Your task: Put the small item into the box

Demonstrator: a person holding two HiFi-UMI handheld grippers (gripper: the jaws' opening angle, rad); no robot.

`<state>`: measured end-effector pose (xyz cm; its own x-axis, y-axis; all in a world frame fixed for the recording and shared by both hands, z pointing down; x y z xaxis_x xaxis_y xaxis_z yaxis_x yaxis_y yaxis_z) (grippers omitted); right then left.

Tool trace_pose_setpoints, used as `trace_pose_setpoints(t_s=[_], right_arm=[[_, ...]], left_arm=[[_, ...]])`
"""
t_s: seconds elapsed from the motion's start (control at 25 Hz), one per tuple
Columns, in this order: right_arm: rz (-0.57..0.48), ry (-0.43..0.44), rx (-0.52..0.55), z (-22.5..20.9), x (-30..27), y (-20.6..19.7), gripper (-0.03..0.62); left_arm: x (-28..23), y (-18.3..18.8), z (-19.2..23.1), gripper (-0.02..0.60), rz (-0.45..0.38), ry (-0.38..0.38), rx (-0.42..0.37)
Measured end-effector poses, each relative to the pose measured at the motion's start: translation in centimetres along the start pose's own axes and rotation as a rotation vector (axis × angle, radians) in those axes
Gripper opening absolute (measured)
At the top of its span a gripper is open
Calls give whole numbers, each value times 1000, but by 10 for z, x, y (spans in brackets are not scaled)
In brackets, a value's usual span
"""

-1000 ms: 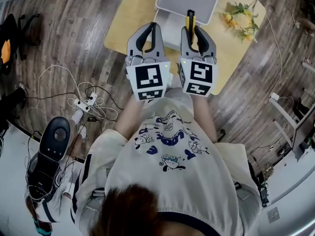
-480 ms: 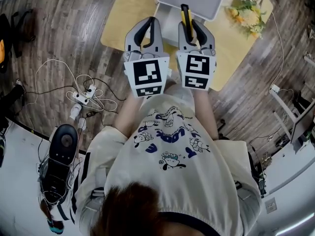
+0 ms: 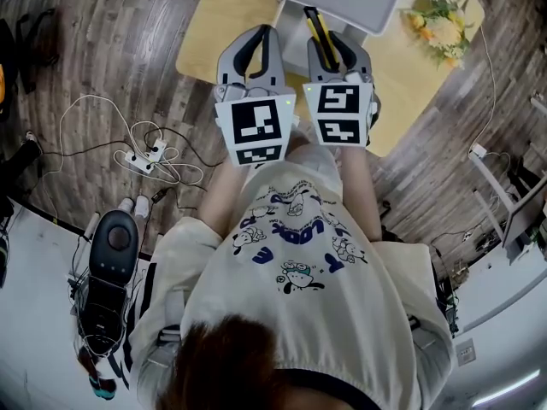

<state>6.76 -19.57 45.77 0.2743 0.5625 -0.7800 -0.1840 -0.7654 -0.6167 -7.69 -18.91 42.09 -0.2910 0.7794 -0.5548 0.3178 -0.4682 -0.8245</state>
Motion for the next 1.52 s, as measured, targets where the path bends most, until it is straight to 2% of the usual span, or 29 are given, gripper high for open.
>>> trace_pose_setpoints(t_s=[0.52, 0.96, 1.12, 1.36, 1.44, 1.52], right_arm=[[255, 63, 73, -3, -34, 0, 129], [400, 15, 153, 5, -49, 2, 129], [407, 10, 175, 7, -51, 0, 130], [359, 33, 145, 9, -42, 3, 158], [330, 36, 127, 10, -39, 5, 157], [286, 49, 97, 12, -33, 7, 130]], left_arm=[[-3, -6, 4, 17, 20, 2, 16], [-3, -12, 10, 17, 34, 3, 23], [-2, -14, 10, 17, 27, 4, 27], [3, -9, 8, 17, 19, 7, 21], [3, -9, 8, 17, 15, 10, 21], [4, -9, 9, 17, 8, 14, 21]])
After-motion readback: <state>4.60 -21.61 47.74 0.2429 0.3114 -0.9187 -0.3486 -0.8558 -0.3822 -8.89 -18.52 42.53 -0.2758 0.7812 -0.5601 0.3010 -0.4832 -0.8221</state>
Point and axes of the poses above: the fingertips, and each gripper's own axes: x backward along the fingers, z to its left, y out of its top, the point moved 10 cm from there along x, backward along the fingers, and after that the axes turned 15 degrees about -x, right-handed, at the moved point
